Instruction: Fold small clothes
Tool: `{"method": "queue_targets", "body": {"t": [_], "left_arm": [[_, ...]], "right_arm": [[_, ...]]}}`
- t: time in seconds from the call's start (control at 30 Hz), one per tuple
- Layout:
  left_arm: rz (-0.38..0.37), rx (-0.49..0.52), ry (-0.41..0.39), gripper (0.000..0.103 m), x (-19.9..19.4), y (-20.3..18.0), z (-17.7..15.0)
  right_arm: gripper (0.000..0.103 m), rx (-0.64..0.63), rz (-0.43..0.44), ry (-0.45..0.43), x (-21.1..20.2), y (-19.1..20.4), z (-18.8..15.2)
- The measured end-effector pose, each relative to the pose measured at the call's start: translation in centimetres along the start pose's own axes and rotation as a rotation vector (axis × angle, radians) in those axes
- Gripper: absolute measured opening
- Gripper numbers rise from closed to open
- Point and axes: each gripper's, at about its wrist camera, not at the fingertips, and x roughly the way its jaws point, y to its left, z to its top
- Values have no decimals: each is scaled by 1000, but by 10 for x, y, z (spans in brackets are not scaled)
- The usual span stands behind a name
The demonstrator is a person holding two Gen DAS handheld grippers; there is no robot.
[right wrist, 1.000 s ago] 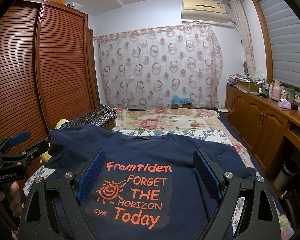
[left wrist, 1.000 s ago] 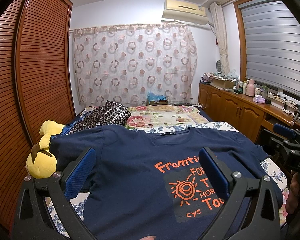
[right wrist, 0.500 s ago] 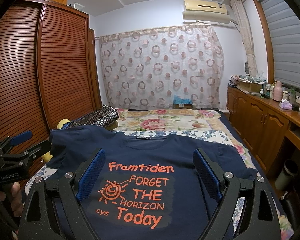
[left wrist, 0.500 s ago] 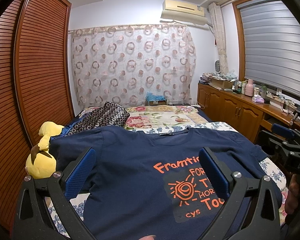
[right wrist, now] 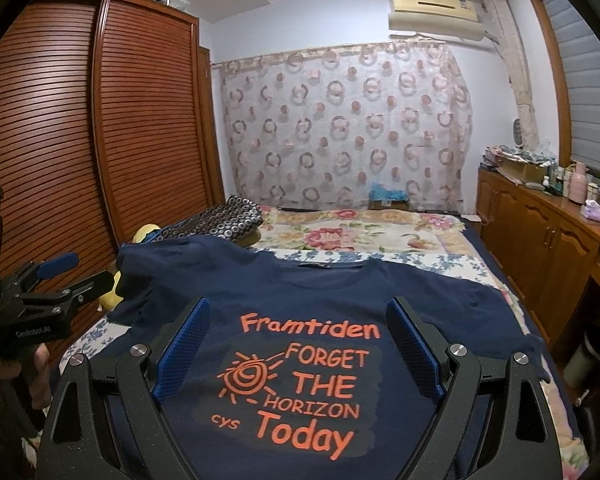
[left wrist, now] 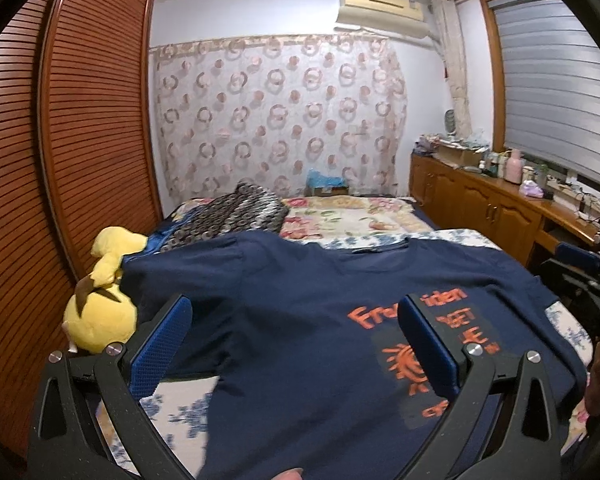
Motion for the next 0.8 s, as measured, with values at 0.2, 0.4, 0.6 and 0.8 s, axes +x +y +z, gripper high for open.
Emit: {"method": "queue_targets", "body": {"t": [0.2, 0.4, 0.6, 0.8], "left_arm": [[36, -6, 37, 103, 14, 32, -6], [32, -7, 72, 103, 31, 68, -16], [21, 8, 126, 103, 45, 95, -29], [9, -24, 186, 99, 72, 128, -41]], "right_arm": [[90, -25, 30, 25, 10, -5, 4], [90, -66, 64, 53, 26, -7, 10], [90, -115, 96, 98, 52, -8, 15], [90, -142, 123, 152, 77, -12, 22]]}}
